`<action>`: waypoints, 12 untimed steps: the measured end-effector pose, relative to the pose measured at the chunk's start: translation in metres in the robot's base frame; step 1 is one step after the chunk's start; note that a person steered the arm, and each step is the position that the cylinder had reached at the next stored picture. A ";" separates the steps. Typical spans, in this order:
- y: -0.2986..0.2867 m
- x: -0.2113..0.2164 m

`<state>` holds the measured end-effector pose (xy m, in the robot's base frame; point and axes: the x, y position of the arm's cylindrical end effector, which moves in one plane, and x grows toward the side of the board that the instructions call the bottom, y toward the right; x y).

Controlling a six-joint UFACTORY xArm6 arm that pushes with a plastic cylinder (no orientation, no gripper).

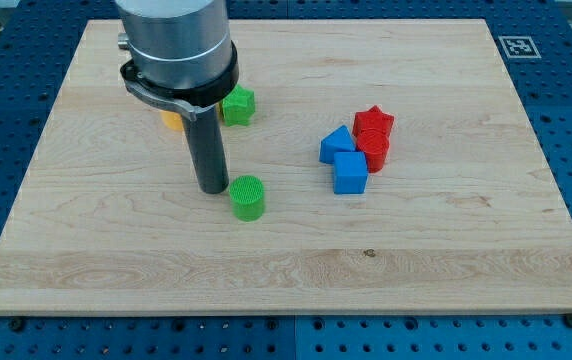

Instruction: Push the green circle towards bottom right

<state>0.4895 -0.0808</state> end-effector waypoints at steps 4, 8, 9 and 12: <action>0.040 0.038; 0.085 0.067; 0.095 0.072; 0.079 0.020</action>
